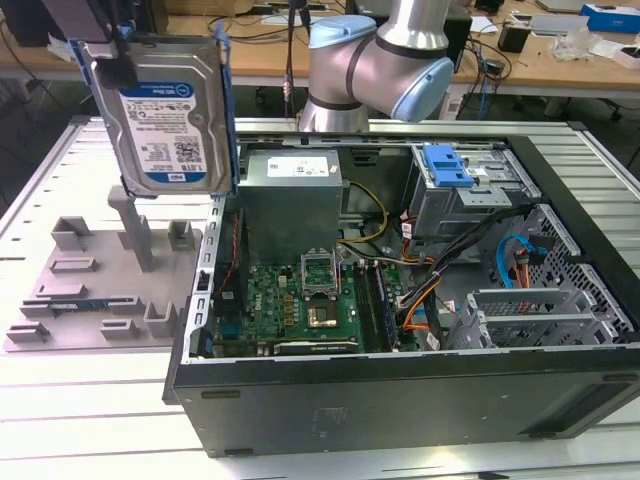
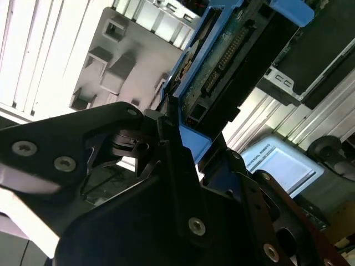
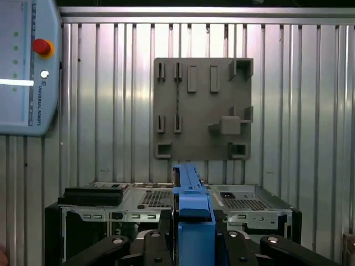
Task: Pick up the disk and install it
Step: 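Pick up the disk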
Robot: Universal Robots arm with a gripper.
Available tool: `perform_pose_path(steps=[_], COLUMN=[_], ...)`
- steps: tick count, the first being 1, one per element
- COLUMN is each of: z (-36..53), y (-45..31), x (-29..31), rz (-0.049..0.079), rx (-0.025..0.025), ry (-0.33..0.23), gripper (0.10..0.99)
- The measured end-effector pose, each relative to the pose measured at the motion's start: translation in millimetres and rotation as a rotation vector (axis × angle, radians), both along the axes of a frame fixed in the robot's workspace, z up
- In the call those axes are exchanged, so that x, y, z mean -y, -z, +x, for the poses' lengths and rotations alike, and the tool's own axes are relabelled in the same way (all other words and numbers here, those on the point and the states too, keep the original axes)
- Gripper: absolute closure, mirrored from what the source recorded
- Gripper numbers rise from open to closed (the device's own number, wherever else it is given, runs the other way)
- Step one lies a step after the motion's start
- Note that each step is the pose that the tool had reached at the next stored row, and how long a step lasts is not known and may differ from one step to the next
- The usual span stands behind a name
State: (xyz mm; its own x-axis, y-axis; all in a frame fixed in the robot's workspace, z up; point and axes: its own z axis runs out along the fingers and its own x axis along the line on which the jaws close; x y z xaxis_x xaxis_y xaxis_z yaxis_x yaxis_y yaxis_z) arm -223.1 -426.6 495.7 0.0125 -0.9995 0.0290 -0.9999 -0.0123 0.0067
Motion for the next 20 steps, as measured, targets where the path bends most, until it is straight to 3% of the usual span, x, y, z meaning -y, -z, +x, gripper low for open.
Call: perform_pose_path(steps=[3, 5, 11, 12, 20], z=[9.2, 21.4, 45.3, 53.0, 88.9], y=[0.0, 0.0, 0.0, 0.0, 0.0], x=[5.7, 12.7, 24.7, 28.5, 45.7], rz=[0.000, 0.000, 0.000, 0.000, 0.000], rx=[-0.0002, -0.0005, -0.0009, -0.0010, -0.0023], ry=[0.000, 0.000, 0.000, 0.000, 0.000], gripper=[0.718, 0.718, 0.718, 0.718, 0.718])
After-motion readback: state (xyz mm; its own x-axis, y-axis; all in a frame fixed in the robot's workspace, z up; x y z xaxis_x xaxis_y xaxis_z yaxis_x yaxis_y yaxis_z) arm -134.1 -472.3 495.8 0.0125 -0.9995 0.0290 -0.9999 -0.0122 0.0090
